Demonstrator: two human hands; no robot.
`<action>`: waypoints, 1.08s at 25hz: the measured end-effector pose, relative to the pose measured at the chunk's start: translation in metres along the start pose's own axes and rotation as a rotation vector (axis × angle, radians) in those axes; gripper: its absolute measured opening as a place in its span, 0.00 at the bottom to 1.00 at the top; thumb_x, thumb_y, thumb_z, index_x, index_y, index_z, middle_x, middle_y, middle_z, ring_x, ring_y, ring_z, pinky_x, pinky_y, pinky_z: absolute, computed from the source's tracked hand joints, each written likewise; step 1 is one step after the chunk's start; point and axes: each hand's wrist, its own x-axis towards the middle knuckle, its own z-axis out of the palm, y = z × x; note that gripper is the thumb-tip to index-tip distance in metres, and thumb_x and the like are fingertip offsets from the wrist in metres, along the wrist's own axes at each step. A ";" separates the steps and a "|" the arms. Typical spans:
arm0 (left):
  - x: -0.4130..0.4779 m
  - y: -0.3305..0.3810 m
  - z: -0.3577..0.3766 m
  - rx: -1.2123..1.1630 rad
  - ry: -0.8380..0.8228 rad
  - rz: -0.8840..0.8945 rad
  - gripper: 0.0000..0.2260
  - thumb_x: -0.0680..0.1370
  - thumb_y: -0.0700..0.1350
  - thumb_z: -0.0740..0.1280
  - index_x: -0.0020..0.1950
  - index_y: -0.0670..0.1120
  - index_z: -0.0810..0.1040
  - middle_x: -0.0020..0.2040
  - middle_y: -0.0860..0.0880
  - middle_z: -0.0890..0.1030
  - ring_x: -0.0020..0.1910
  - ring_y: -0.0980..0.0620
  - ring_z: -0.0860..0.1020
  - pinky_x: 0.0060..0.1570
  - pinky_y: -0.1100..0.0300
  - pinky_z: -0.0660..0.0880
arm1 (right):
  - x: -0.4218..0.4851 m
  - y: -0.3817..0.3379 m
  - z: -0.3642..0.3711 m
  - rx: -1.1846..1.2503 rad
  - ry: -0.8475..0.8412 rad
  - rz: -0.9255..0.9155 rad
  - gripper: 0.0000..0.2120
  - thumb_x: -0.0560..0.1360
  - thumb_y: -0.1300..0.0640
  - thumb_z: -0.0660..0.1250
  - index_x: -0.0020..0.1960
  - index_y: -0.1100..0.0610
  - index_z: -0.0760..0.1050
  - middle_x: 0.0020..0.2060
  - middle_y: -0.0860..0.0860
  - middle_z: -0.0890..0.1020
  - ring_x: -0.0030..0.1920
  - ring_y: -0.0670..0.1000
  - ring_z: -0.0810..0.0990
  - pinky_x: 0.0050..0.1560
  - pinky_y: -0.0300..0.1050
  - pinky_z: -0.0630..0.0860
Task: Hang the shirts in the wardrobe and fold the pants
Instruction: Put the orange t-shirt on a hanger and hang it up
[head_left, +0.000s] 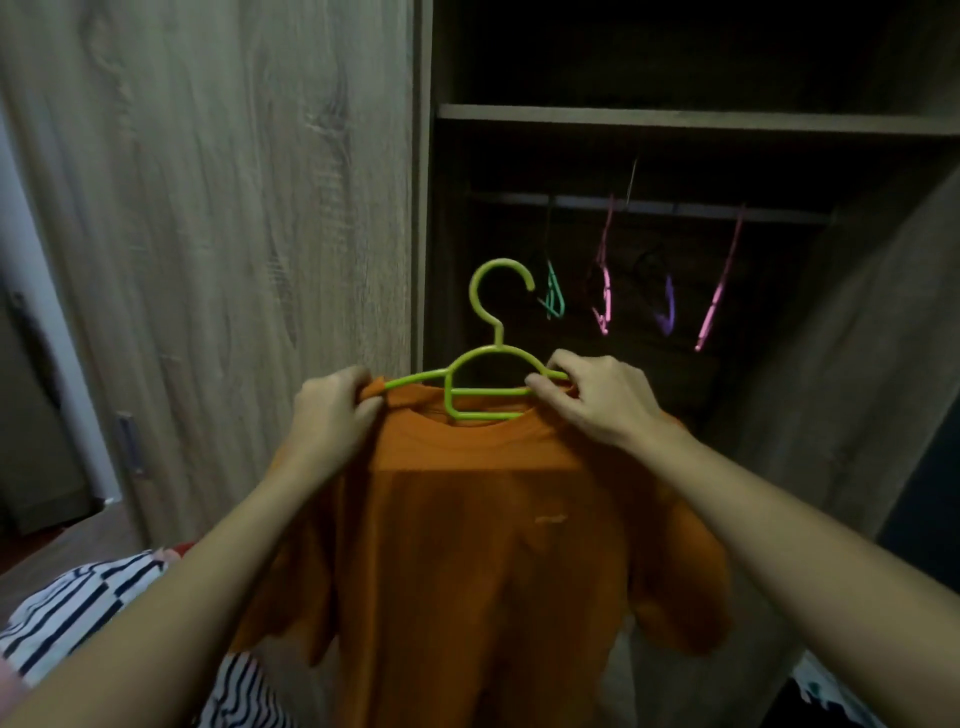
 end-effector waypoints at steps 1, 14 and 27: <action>0.002 -0.004 -0.004 0.031 0.028 -0.024 0.05 0.73 0.40 0.69 0.38 0.42 0.76 0.37 0.38 0.80 0.41 0.37 0.78 0.38 0.52 0.68 | -0.002 0.007 -0.002 0.049 -0.083 0.021 0.22 0.74 0.32 0.50 0.52 0.47 0.70 0.36 0.43 0.75 0.38 0.42 0.75 0.36 0.37 0.69; 0.023 -0.059 -0.070 -0.012 -0.228 -0.061 0.15 0.74 0.51 0.70 0.35 0.41 0.79 0.26 0.47 0.72 0.28 0.52 0.70 0.29 0.58 0.64 | -0.044 0.072 0.001 0.766 -0.362 0.487 0.10 0.76 0.51 0.62 0.48 0.56 0.77 0.39 0.54 0.81 0.36 0.44 0.82 0.36 0.36 0.77; 0.030 -0.046 -0.090 -0.180 -0.265 0.025 0.17 0.75 0.52 0.68 0.32 0.42 0.76 0.24 0.52 0.69 0.25 0.58 0.68 0.25 0.67 0.62 | 0.000 0.001 -0.013 0.475 -0.078 0.069 0.08 0.80 0.49 0.54 0.50 0.42 0.72 0.41 0.43 0.78 0.41 0.37 0.77 0.40 0.30 0.70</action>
